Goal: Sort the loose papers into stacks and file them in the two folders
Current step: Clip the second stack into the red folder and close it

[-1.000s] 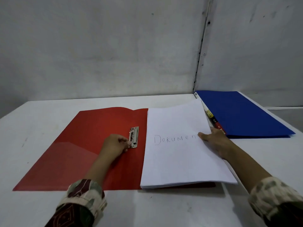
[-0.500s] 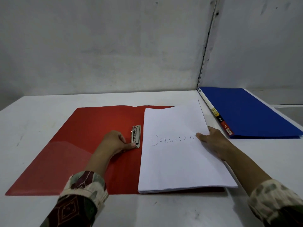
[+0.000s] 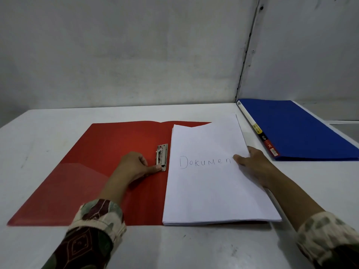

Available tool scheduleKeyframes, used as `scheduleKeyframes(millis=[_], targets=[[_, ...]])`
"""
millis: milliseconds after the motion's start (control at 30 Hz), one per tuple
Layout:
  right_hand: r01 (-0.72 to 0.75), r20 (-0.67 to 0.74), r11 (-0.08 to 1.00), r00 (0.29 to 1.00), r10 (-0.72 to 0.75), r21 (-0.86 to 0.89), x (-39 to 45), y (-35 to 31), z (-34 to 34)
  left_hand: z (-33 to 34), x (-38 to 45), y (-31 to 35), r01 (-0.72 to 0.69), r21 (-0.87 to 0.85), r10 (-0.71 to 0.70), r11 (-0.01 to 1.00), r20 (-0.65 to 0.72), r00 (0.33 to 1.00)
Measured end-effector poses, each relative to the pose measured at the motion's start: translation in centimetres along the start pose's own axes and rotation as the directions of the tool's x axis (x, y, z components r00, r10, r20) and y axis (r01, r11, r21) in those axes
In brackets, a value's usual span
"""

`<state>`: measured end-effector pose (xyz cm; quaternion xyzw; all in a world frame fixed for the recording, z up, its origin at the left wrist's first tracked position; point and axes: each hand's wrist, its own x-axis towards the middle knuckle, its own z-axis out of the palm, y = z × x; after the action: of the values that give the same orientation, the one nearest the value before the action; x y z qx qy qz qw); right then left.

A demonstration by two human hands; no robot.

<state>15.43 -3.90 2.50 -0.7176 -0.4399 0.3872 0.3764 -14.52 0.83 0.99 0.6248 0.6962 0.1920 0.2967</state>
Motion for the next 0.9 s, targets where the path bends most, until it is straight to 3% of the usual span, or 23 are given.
scheduleKeyframes(millis=[133,233,333,467,600,767,833,900], targets=[[-0.002,0.001,1.000,1.000,0.002,0.021,-0.3,-0.1,-0.1,-0.4,-0.3,0.6,0.057,-0.169,-0.044,0.984,0.082,0.996],[-0.012,0.014,1.000,1.000,0.011,0.028,-0.3,-0.1,0.0,-0.3,-0.5,0.9,0.095,-0.255,-0.081,0.962,0.064,0.995],[-0.023,0.023,0.998,0.999,0.022,0.062,-0.2,-0.2,-0.2,0.4,-0.5,1.3,-0.008,-0.225,-0.008,0.974,-0.067,0.998],[-0.020,0.038,0.996,0.999,0.017,0.091,-0.2,-0.4,-0.3,0.8,0.1,2.1,-0.177,-0.177,0.123,0.968,-0.277,0.953],[-0.027,0.038,0.994,0.999,0.023,0.109,0.1,-0.3,-0.3,1.0,1.4,2.9,-0.333,0.078,0.337,0.940,-0.373,0.864],[-0.028,0.022,0.988,0.999,0.025,0.152,0.5,-0.4,-0.3,1.5,3.2,4.0,-0.379,0.373,0.519,0.847,-0.428,0.740],[-0.028,0.029,0.984,0.999,0.023,0.176,1.0,-0.7,-0.3,1.5,4.1,4.2,-0.389,0.390,0.539,0.835,-0.430,0.725],[-0.033,0.036,0.980,0.999,0.027,0.198,1.4,-1.1,-0.3,1.5,5.2,4.4,-0.357,0.394,0.511,0.847,-0.416,0.752]])
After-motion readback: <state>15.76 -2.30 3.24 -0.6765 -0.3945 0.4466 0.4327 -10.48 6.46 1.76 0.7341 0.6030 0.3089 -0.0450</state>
